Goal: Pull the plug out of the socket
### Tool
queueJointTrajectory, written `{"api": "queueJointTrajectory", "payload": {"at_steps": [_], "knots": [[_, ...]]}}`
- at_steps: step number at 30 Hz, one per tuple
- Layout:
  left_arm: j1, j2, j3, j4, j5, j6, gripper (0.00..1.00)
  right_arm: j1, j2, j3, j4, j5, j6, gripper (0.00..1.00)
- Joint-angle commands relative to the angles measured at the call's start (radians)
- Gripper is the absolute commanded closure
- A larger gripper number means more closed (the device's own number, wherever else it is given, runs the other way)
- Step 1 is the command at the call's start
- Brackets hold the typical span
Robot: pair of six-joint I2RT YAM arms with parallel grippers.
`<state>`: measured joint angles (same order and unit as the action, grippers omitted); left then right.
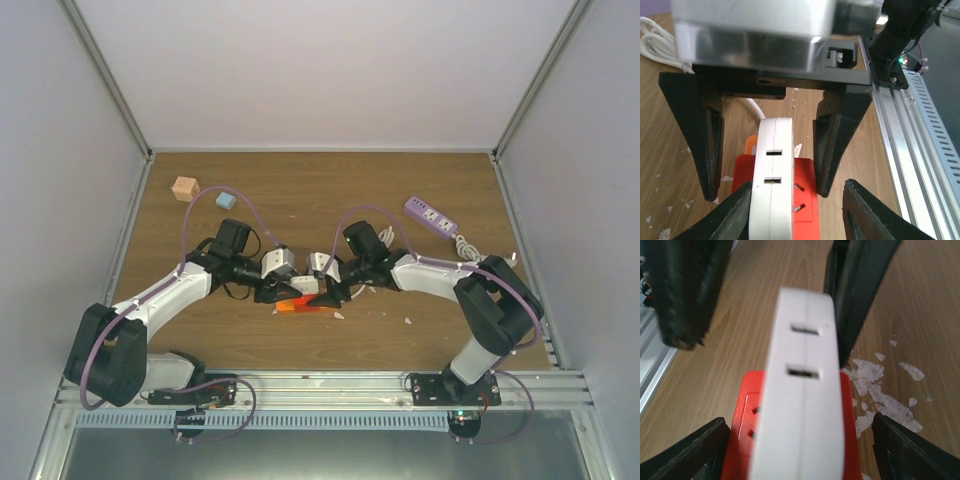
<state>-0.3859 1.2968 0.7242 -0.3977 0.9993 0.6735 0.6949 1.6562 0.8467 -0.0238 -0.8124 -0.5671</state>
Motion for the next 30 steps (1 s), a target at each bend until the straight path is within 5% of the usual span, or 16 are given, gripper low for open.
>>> {"api": "queueJointTrajectory", "payload": {"at_steps": [1, 13, 30], "knots": [[-0.012, -0.031, -0.015, 0.068, -0.030, -0.011, 0.53, 0.007, -0.038, -0.022, 0.071, -0.047, 0.010, 0.22], [-0.066, -0.028, -0.015, 0.088, -0.096, 0.000, 0.53, 0.008, -0.042, -0.122, 0.236, -0.079, 0.046, 0.22], [-0.113, -0.052, -0.036, 0.128, -0.188, 0.013, 0.59, 0.005, 0.020, -0.183, 0.429, -0.138, 0.087, 0.38]]}}
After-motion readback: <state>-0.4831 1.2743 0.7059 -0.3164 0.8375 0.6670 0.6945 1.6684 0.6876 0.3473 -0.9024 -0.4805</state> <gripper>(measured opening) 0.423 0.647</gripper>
